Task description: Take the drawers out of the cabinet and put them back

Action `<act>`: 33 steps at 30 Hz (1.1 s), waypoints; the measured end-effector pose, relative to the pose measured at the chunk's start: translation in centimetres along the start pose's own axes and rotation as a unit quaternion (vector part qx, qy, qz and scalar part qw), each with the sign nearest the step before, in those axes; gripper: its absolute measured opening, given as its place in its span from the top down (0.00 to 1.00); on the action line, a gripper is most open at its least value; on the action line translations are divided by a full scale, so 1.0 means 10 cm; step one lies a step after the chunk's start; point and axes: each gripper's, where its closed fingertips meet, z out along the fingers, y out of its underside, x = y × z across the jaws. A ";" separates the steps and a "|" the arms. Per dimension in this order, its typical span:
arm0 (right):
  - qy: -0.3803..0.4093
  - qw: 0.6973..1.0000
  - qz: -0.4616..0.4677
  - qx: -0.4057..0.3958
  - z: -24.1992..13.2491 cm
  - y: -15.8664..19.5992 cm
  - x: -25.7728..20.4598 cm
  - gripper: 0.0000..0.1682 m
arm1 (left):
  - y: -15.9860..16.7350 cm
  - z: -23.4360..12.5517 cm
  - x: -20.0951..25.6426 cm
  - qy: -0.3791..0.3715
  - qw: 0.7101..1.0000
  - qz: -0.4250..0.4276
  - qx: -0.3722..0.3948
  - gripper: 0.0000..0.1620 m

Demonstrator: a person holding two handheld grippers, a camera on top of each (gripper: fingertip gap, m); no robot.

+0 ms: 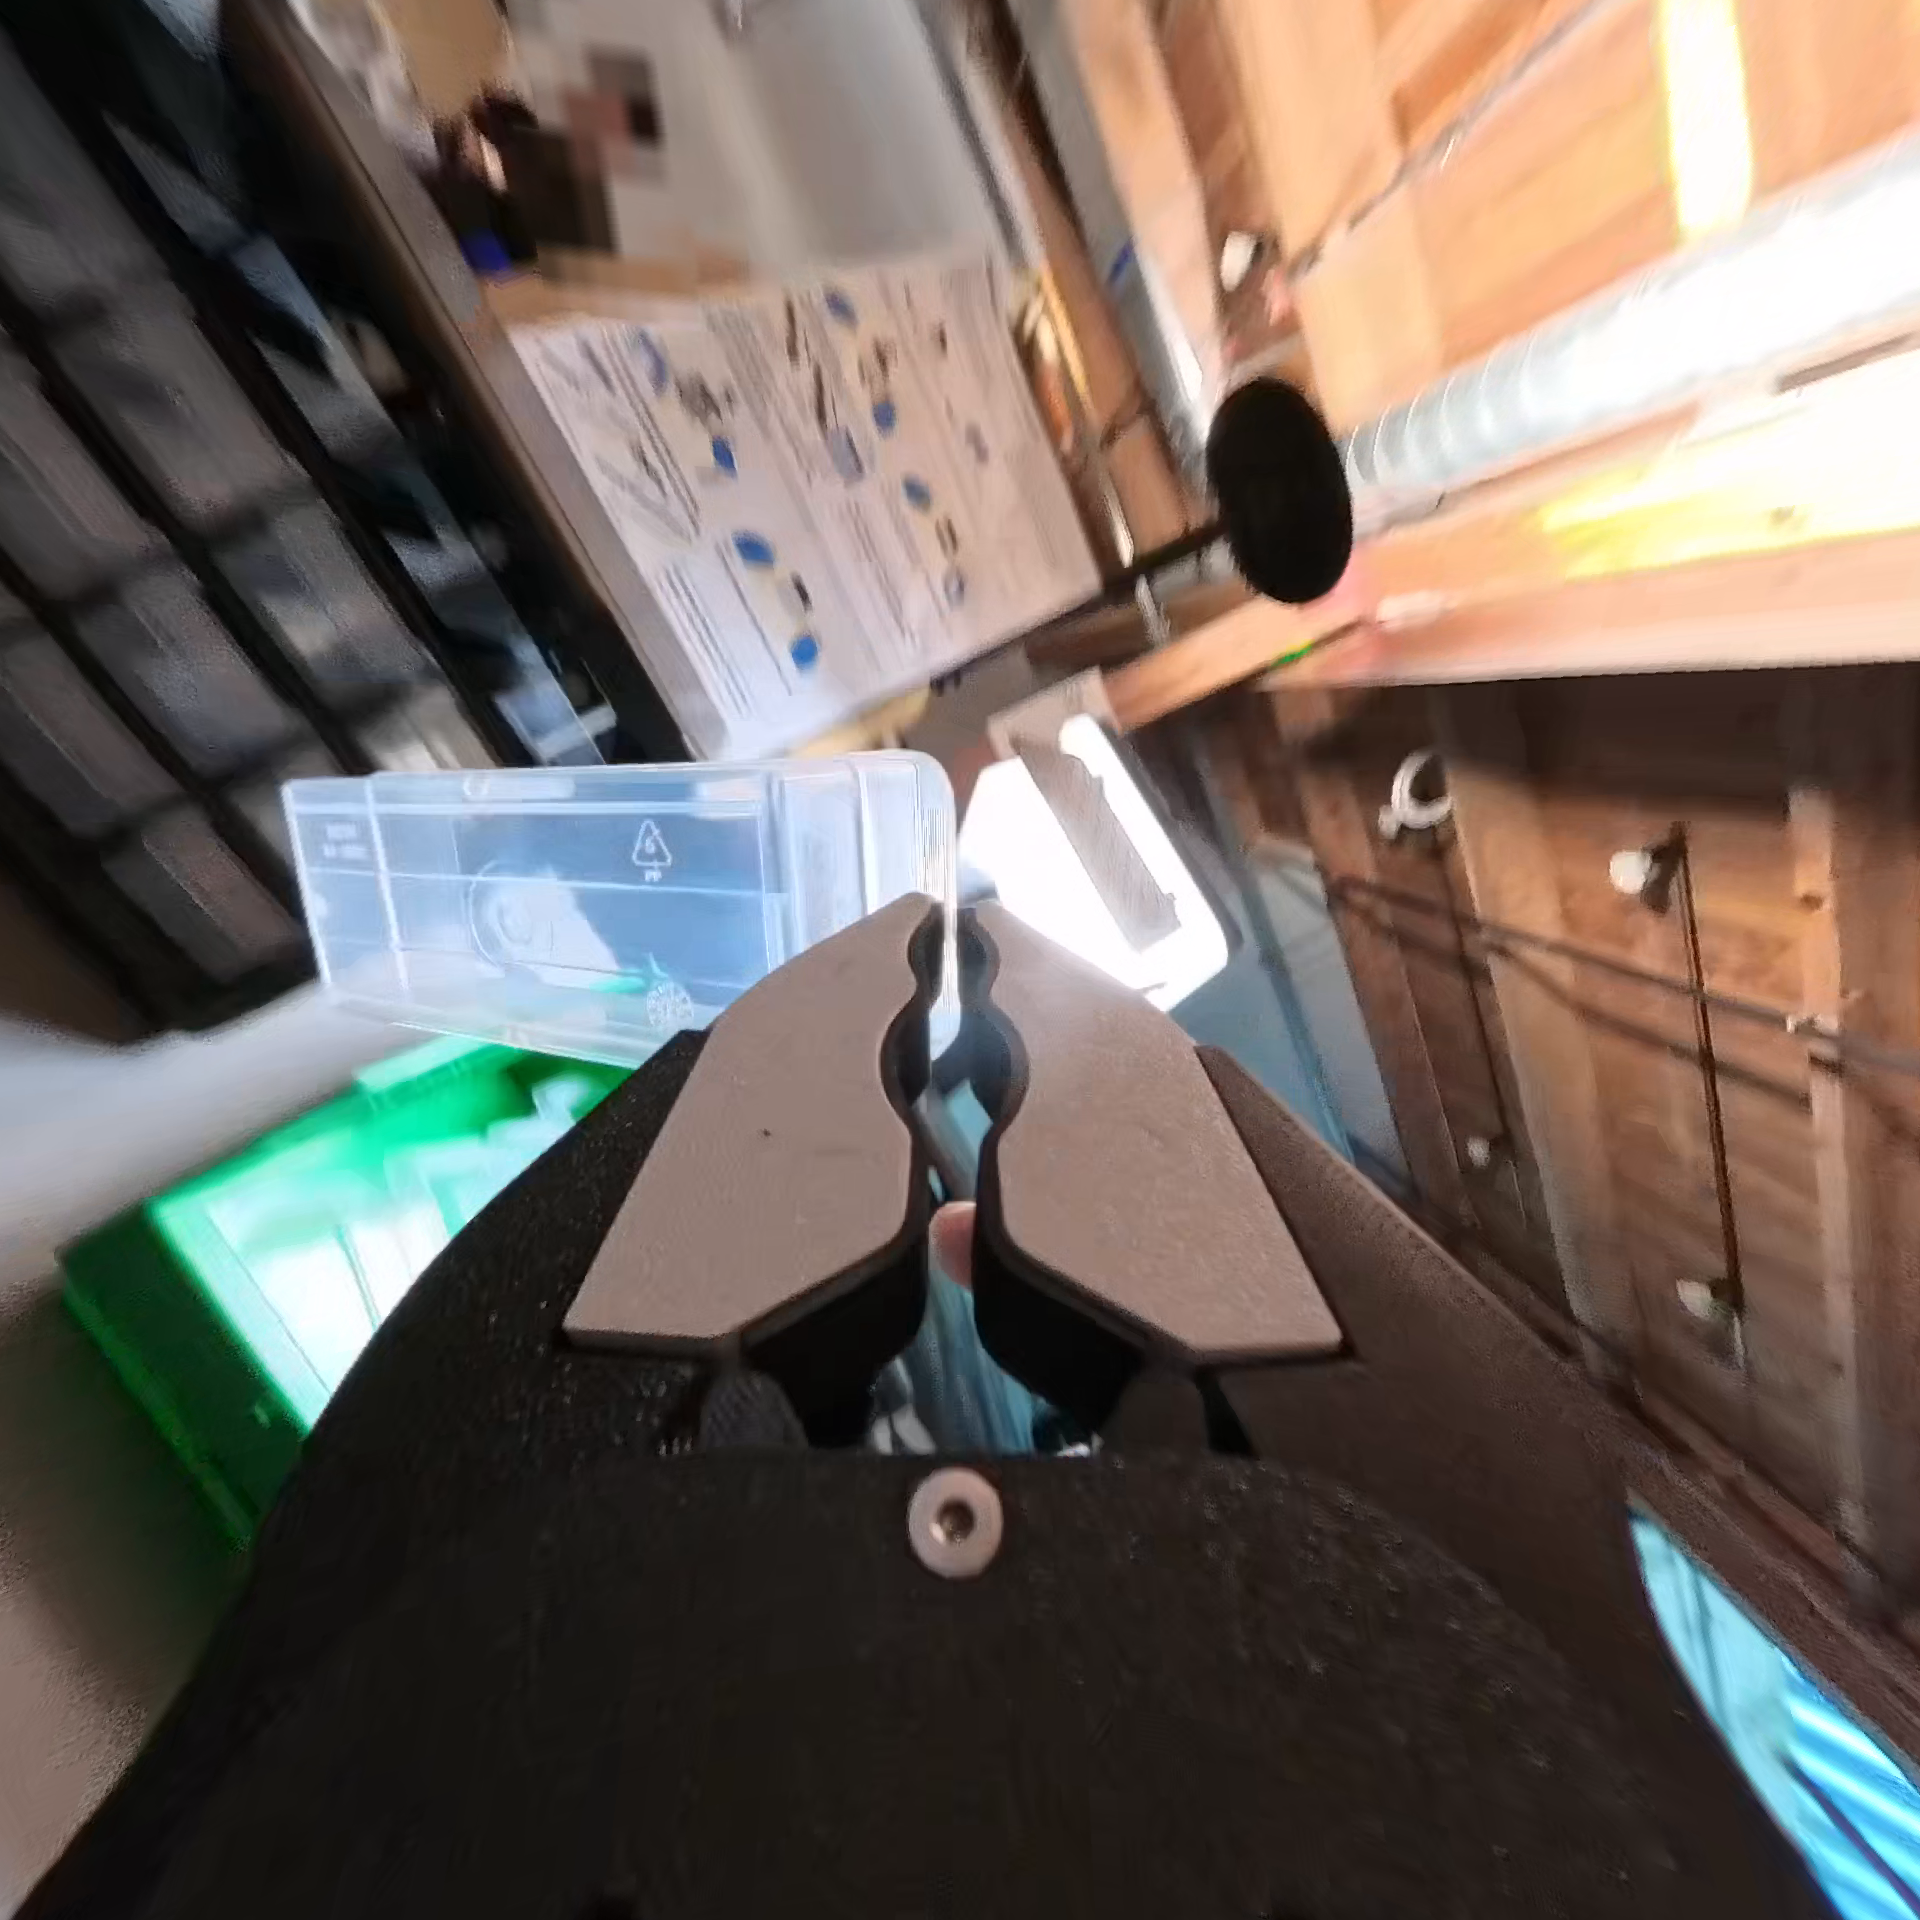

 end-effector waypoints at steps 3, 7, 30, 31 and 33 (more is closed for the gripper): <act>-0.047 0.989 0.008 -0.142 0.06 0.53 0.19 0.99 | 0.00 0.00 0.00 0.000 1.000 0.000 0.000 0.80; -0.114 0.940 0.008 -0.321 0.09 1.19 0.07 0.99 | 0.00 0.00 0.00 -0.001 1.000 -0.002 0.001 0.80; -0.200 0.852 -0.160 -0.457 0.51 1.67 -0.33 0.99 | 0.00 0.00 0.00 0.003 1.000 -0.002 0.003 0.80; -0.202 0.849 -0.163 -0.459 0.53 1.68 -0.33 0.99 | 0.00 0.00 0.00 0.003 1.000 -0.002 0.003 0.80; -0.203 0.846 -0.165 -0.465 0.53 1.69 -0.33 0.99 | 0.00 -0.01 0.00 0.003 1.000 -0.002 0.003 0.80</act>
